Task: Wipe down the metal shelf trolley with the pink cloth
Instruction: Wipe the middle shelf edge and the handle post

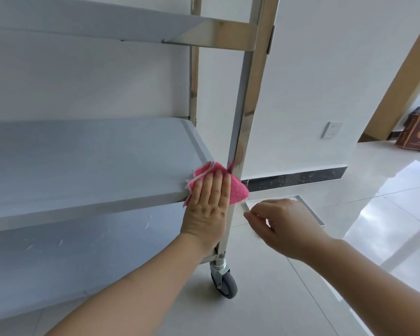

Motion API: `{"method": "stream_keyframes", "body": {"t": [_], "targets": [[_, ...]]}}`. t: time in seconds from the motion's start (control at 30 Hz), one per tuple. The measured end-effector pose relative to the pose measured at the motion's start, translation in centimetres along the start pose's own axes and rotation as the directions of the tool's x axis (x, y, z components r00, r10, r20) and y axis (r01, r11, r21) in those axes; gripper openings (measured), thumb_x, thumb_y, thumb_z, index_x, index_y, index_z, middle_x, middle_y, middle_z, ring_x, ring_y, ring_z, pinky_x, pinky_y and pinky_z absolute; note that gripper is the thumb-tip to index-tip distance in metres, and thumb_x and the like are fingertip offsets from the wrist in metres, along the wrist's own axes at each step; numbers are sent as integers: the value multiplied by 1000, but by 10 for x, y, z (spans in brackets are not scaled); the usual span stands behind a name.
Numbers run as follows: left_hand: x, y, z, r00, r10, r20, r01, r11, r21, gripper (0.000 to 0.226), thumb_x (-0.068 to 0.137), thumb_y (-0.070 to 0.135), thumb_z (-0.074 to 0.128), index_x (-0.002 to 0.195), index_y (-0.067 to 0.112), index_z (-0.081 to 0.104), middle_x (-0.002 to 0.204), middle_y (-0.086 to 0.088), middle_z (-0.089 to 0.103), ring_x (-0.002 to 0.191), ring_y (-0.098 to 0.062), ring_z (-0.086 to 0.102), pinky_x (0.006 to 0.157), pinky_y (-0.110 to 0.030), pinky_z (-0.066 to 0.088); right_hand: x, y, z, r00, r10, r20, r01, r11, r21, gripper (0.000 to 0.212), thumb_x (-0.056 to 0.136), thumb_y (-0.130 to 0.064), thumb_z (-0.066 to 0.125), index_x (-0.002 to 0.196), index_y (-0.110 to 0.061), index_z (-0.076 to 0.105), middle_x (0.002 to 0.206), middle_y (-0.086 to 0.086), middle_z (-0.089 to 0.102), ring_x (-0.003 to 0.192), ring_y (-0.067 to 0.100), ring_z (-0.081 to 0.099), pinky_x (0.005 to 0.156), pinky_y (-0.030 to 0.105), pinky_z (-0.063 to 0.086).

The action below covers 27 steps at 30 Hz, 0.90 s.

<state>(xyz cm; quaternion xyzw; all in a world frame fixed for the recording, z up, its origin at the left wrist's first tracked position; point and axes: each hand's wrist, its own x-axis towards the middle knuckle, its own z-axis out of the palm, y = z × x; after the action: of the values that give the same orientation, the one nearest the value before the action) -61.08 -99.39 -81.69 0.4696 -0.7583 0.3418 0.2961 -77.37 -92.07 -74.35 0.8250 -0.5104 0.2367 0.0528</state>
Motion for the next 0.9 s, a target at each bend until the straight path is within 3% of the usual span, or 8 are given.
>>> {"method": "stream_keyframes", "body": {"t": [0.1,0.17,0.27,0.4,0.57,0.67,0.77,0.9], "targets": [[13,-3,-11,999,-41,-9,40,992,-116,55,79,15,56,132,3,47,128,-15,55,115,-32,53,100,-44,38,2,0,1,998,65,-17,-65,998,22,30,89,-30,54,63,-16,55,55,-5,52,49,16,46,51,32,44],[18,-7,-17,999,-42,4,43,985,-165,60,72,16,71,128,5,53,121,-13,60,107,-30,58,93,-43,44,7,-2,2,989,142,-40,-138,987,77,12,87,-31,57,80,-23,63,72,-14,57,52,7,50,56,28,45],[17,-13,-25,1000,-23,1,22,974,-224,61,69,18,76,125,8,52,116,-10,60,99,-27,58,89,-41,45,15,-4,4,966,254,-52,-243,957,160,16,84,-33,60,99,-30,58,96,-18,58,60,4,61,58,19,46],[18,-17,-40,996,-65,-64,42,948,-316,51,81,25,65,124,9,43,114,-9,59,100,-25,53,88,-39,45,28,-17,4,907,411,-95,-323,822,469,19,77,-28,67,82,-32,50,78,-16,62,64,0,61,54,12,45],[41,-24,-70,982,-164,-93,107,893,-436,48,92,36,38,129,5,40,123,-12,55,112,-22,43,98,-35,40,56,-32,-32,884,403,-238,-197,782,592,26,72,-9,66,72,-31,51,68,-16,61,62,3,60,57,16,47],[75,-29,-89,957,-259,-131,158,845,-510,49,94,32,38,131,0,41,127,-17,52,116,-30,49,102,-36,35,84,-43,-66,885,351,-305,-100,784,613,30,74,-4,63,72,-32,52,64,-13,59,53,6,57,50,14,44],[120,-34,-106,927,-349,-139,209,786,-582,50,93,28,41,132,-4,41,131,-21,49,119,-34,47,104,-39,33,111,-48,-100,851,323,-414,-23,810,586,34,75,-5,65,73,-37,53,70,-16,60,60,4,58,54,13,47],[159,-30,-110,906,-416,-77,263,696,-668,55,91,27,52,132,-7,38,132,-24,44,122,-36,42,106,-44,34,131,-42,-129,806,322,-497,-32,861,507,37,73,-5,65,79,-37,48,78,-14,59,60,-6,55,53,8,43]]}}
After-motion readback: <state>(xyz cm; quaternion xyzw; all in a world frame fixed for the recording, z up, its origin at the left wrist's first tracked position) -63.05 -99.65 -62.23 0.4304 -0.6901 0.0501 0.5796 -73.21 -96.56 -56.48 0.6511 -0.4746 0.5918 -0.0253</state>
